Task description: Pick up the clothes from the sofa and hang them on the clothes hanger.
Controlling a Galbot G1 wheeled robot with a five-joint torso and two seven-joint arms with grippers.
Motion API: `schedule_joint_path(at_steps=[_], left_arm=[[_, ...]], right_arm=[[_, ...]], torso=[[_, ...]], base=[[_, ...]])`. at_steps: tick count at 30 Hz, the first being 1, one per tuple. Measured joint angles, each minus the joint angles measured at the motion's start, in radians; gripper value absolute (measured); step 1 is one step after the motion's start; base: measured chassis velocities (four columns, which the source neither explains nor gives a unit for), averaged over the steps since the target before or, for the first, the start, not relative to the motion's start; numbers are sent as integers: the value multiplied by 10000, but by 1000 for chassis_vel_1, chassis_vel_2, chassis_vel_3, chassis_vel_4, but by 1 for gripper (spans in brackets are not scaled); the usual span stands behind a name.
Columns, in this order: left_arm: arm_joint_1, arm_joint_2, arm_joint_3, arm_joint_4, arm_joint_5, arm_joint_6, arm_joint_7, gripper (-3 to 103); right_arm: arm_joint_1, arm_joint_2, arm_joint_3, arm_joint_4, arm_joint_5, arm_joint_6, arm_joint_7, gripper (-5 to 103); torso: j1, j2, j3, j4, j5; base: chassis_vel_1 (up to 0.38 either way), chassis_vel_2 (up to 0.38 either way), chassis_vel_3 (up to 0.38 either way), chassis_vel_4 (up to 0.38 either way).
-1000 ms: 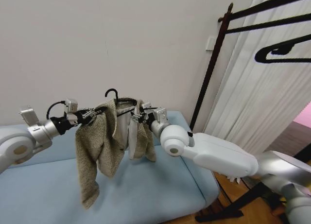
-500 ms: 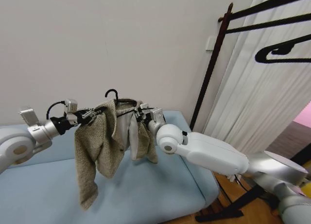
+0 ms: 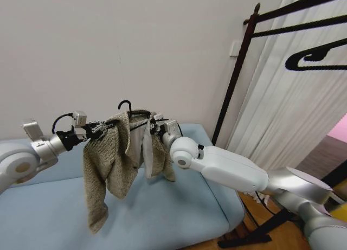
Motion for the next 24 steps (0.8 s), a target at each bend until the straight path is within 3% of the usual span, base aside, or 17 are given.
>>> schedule_joint_path(at_steps=[11, 18, 24], left_arm=[[95, -95, 181, 18, 318, 0, 46, 3], [69, -120, 281, -9, 353, 5, 28, 3], [15, -132, 305, 7, 356, 15, 6, 3]], right_arm=[[782, -191, 383, 540, -427, 117, -51, 0], [1370, -191, 342, 1471, -93, 108, -80, 0], [1360, -591, 108, 2335, 248, -85, -217, 0]], torso=[[0, 0, 0, -1, 0], [0, 0, -1, 0, 0], [-1, 1, -2, 1, 0]], base=[[0, 0, 0, 0], [0, 0, 0, 0], [0, 0, 0, 0]])
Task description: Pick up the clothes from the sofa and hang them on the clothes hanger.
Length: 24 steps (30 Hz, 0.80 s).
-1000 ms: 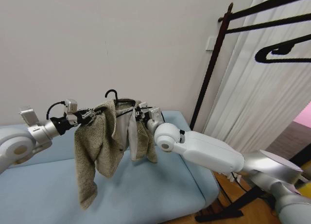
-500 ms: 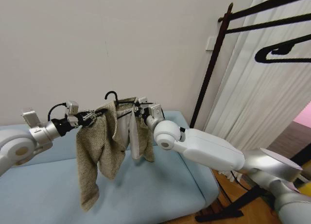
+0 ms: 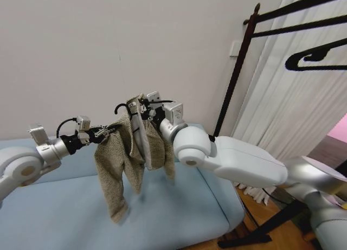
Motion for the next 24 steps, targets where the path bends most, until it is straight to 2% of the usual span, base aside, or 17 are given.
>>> schedule_joint_path(at_steps=[2, 7, 13, 19, 24], left_arm=[[-1, -20, -4, 0, 0, 7, -4, 3], [0, -53, -13, -5, 0, 11, -17, 3], [-8, -49, -31, -58, -18, 21, -65, 3], [14, -61, -43, -56, -19, 21, -68, 3], [-20, -90, 19, -50, -13, 22, -89, 3]], right_arm=[[-257, -329, -170, 184, -57, -46, -173, 0], [-780, -588, -553, 377, -198, -86, -331, 0], [-992, -319, -736, 336, -227, -81, -355, 0], [-128, 114, -79, -15, -3, -5, -481, 0], [55, 51, -15, 225, 152, 24, -502, 0]], torso=[[0, -1, 1, -2, 1], [0, -1, 1, -3, 3], [0, -1, 1, -1, 2], [0, -1, 1, 2, 0], [0, 0, 1, -1, -1]], base=[[0, 0, 0, 0], [0, 0, 0, 0], [0, 0, 0, 0], [0, 0, 0, 0], [0, 0, 0, 0]])
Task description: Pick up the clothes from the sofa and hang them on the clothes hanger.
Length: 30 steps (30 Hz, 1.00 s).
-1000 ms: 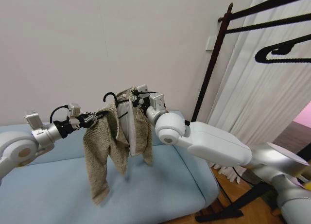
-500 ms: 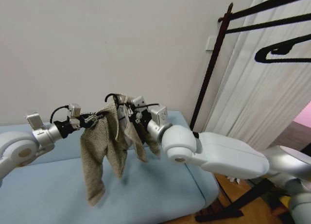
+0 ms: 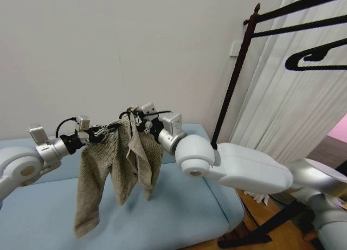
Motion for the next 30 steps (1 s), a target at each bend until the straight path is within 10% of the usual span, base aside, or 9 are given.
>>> schedule_joint_path(at_steps=[20, 30], left_arm=[[-126, 53, -83, 4, -114, -2, 13, 3], [-134, 38, -82, -32, -132, -29, 41, 3]], right_arm=[[-1441, -234, -812, 47, -847, -218, -234, 0], [-1406, -554, -920, 500, -999, -173, -631, 33]], torso=[[0, 0, 0, 1, 2], [0, 0, 0, 1, 2]], base=[[0, 0, 0, 0], [0, 0, 0, 0]])
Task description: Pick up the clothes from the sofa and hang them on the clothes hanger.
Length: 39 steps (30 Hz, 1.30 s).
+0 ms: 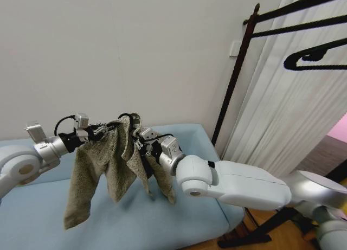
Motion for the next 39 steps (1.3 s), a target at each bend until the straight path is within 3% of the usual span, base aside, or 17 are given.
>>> schedule_joint_path(at_steps=[4, 6, 9, 11, 15, 17, 18, 24, 27, 28, 32, 33, 36, 38, 39], left_arm=[[-16, -4, -23, 13, -38, -31, 3, 3], [-17, -4, -35, 24, -46, -39, 8, 3], [-18, -22, -69, 58, -93, -85, 54, 3], [-20, -35, -70, 59, -96, -90, 61, 3], [-43, -87, -40, 37, -98, -136, 63, 3], [-44, -91, -40, 32, -99, -142, 63, 3], [-45, -94, -40, 25, -105, -148, 67, 3], [0, -88, -157, 33, -113, -166, 211, 3], [0, -70, -173, 35, -123, -190, 267, 3], [0, -70, -173, 35, -123, -190, 267, 3], [1, -85, -174, 29, -126, -204, 343, 3], [1, -85, -174, 29, -126, -204, 343, 3], [16, -88, -209, 26, -126, -225, 434, 3], [17, -87, -233, 36, -126, -227, 500, 3], [17, -87, -233, 36, -126, -227, 500, 3]], right_arm=[[7, -602, -248, 863, -164, 47, -283, 54], [0, -720, -254, 996, -164, 47, -324, 54], [-8, -1205, -197, 1354, -92, 55, -479, 71], [-10, -1299, -182, 1395, -82, 69, -531, 71], [-25, -1435, -171, 1508, -99, 135, -648, 92], [-24, -1443, -151, 1511, -84, 142, -624, 92], [-23, -1477, -91, 1476, -59, 153, -592, 99], [163, -1811, 332, 527, -36, 240, -913, 100], [345, -1990, 592, -538, 27, 279, -1875, 100], [345, -1990, 592, -538, 27, 279, -1875, 100], [741, -2049, 677, -2148, 521, 499, -4491, 100], [741, -2049, 677, -2148, 521, 499, -4491, 100], [988, -2110, 627, -2951, 1509, 256, -6774, 100], [1041, -2108, 611, -3138, 1695, 73, -7590, 100], [1041, -2108, 611, -3138, 1695, 73, -7590, 100]], torso=[[0, 0, 0, -3, 1], [0, 0, 0, -3, 1], [0, 0, 0, -2, 0], [-1, 0, 0, -2, 1], [0, 0, 0, -1, 0], [0, 0, 0, 0, 0], [0, 0, 0, 1, 0], [0, 0, 0, -1, 1], [0, 0, 1, -2, 1], [0, 0, 1, -2, 1], [0, -1, 2, -1, 2], [0, -1, 2, -1, 2], [1, -1, 2, -1, 0], [0, 0, 2, -2, 0], [0, 0, 2, -2, 0]], base=[[0, 0, 0, 0], [0, 0, 0, 0], [0, 0, 0, 0], [0, 0, 0, 0], [0, 0, 0, 0], [0, 0, 0, 0], [0, 0, 0, 0], [0, 0, 0, 0], [0, 0, 0, 0], [0, 0, 0, 0], [0, 0, 0, 0], [0, 0, 0, 0], [0, 0, 0, 0], [0, 0, 0, 0], [0, 0, 0, 0]])
